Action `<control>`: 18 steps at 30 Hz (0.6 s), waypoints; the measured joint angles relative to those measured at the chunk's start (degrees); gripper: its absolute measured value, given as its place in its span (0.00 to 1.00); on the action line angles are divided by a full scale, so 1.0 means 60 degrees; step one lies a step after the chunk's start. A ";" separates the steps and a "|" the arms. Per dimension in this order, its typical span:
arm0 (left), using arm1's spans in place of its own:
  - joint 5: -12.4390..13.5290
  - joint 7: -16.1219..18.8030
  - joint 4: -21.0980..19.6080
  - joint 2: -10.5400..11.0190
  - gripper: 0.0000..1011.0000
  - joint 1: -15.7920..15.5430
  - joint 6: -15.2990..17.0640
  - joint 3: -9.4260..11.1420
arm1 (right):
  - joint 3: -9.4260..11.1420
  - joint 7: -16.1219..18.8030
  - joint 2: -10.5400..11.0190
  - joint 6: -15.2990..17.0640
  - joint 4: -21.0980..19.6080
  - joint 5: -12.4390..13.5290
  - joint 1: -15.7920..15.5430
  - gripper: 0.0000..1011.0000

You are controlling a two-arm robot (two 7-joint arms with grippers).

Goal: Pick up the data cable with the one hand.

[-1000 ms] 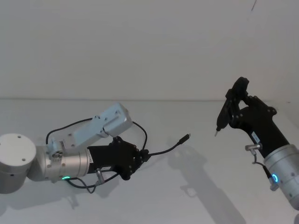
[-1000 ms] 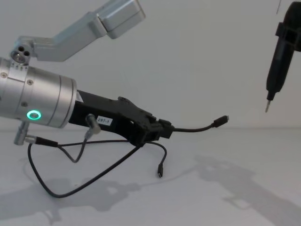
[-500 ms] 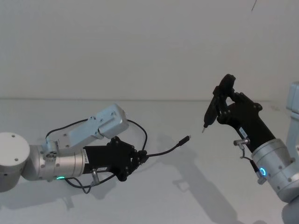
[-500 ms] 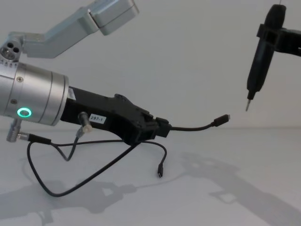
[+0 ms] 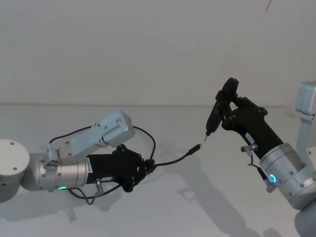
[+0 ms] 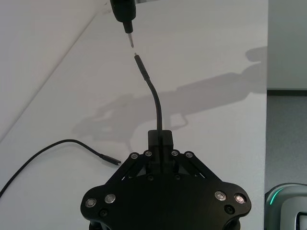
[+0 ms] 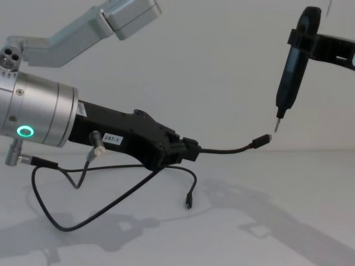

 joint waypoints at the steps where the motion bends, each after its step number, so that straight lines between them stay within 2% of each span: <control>1: 0.0001 -0.0002 -0.0001 0.0003 0.04 0.0000 -0.0002 0.0001 | -0.0004 0.0014 0.0004 0.0016 0.0004 0.0015 0.0006 0.28; 18: 0.0001 -0.0029 -0.0014 0.0025 0.04 0.0000 -0.0030 0.0000 | -0.0143 0.0105 0.0194 0.0269 0.0023 0.0223 0.0140 0.28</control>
